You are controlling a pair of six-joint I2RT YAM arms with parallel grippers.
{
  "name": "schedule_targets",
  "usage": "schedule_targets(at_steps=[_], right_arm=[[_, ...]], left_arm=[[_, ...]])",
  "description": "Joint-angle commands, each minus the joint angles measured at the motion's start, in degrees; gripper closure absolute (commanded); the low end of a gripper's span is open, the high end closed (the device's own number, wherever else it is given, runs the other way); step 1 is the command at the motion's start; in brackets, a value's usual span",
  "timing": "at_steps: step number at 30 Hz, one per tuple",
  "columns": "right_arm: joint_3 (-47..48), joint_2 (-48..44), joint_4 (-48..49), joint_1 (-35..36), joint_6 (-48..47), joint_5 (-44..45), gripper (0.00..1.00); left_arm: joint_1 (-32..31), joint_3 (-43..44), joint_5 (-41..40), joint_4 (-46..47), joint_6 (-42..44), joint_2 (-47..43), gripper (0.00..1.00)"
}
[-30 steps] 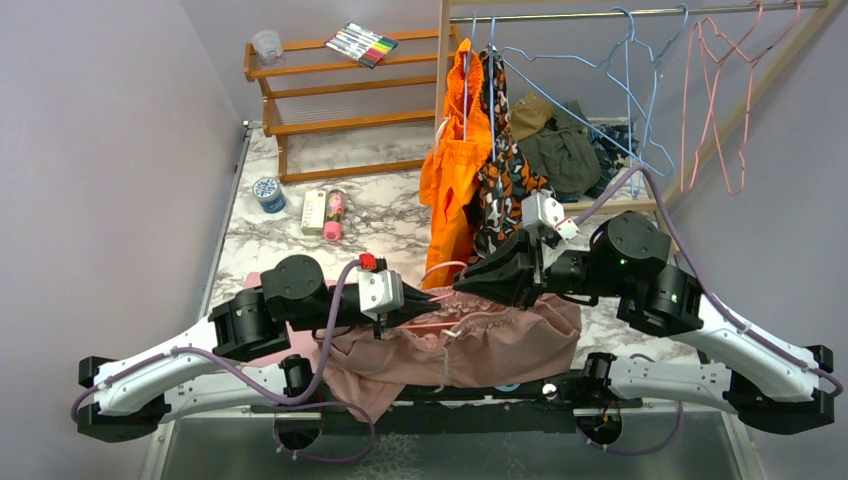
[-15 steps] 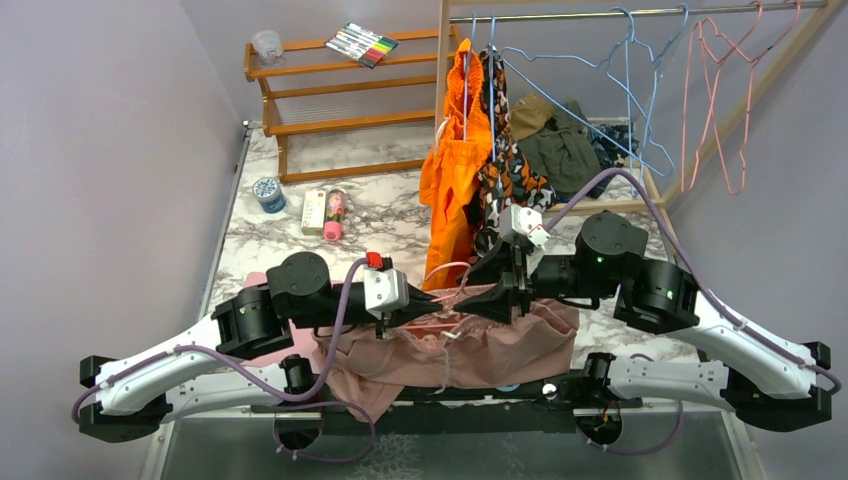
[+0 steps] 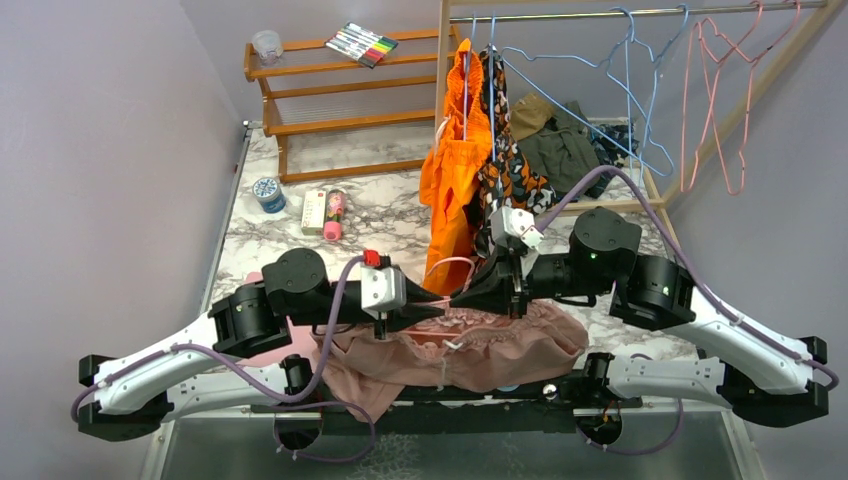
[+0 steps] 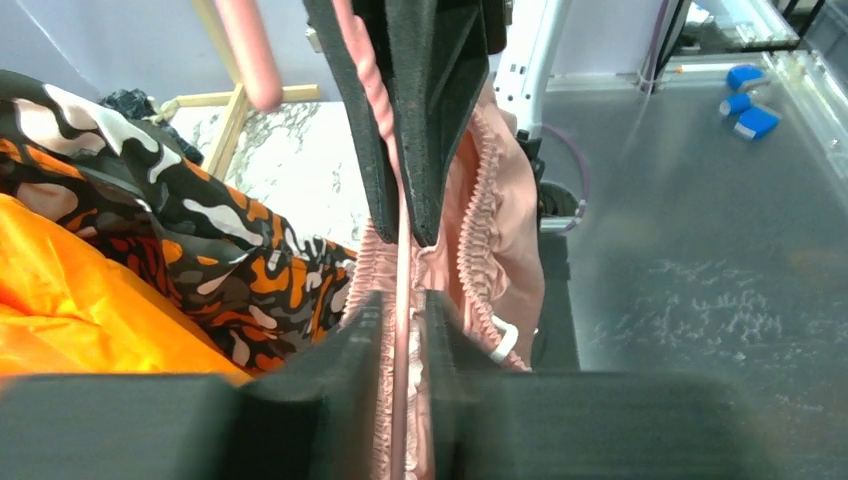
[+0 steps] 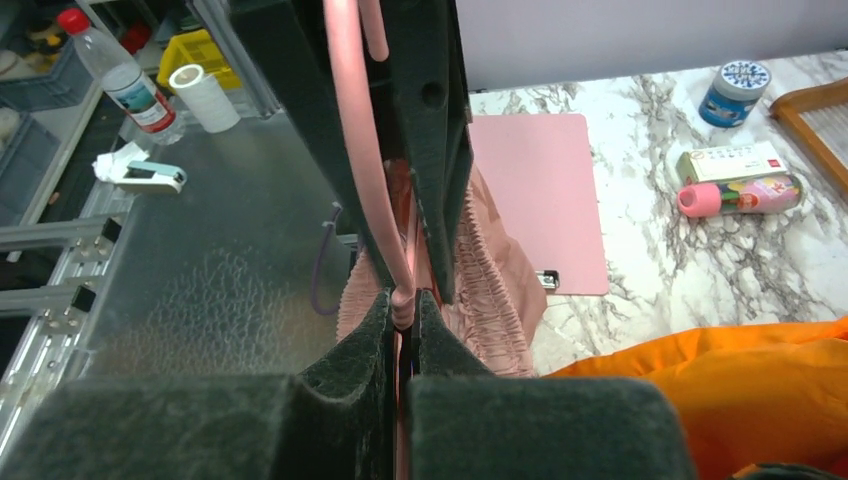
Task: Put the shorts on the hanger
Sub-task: Hang the shorts on the hanger.
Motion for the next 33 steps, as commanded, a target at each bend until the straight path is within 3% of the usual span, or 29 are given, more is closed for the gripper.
schedule_targets(at_steps=[1, 3, 5, 8, 15, 20, 25, 30, 33], right_arm=[[5.8, -0.82, -2.8, 0.1, -0.63, -1.62, 0.99], [9.31, -1.17, -4.68, 0.09, -1.34, -0.5, 0.99], [13.66, -1.17, -7.09, 0.11, -2.36, 1.18, 0.99], [21.31, -0.62, -11.76, 0.09, -4.09, 4.22, 0.99], [26.3, -2.0, -13.68, 0.11, -4.88, 6.4, 0.99], [35.62, -1.95, -9.37, 0.11, -4.6, 2.81, 0.99], [35.35, -4.09, -6.02, 0.11, -5.53, 6.44, 0.99], [54.47, 3.43, -6.89, 0.05, -2.52, -4.71, 0.99], [57.56, 5.72, -5.93, 0.09, -1.09, -8.3, 0.99]], left_arm=[[-0.04, 7.13, -0.86, 0.91, -0.24, -1.92, 0.56], [0.01, 11.39, -2.83, -0.67, 0.51, -2.85, 0.4], [0.0, 15.23, -4.57, -1.7, 1.07, -4.06, 0.34], [-0.03, 19.55, -6.95, -2.41, 1.3, -5.99, 0.33], [-0.03, 21.67, -10.53, -2.29, 1.03, -8.35, 0.33], [-0.03, 25.4, -11.27, -0.94, 3.06, -6.46, 0.33], [-0.06, 26.35, -13.24, 4.78, 4.77, -7.67, 0.33], [-0.02, 28.95, -13.91, 5.25, 6.0, -7.34, 0.33], [-0.01, 29.53, -14.89, 5.56, 6.43, -7.64, 0.33]])
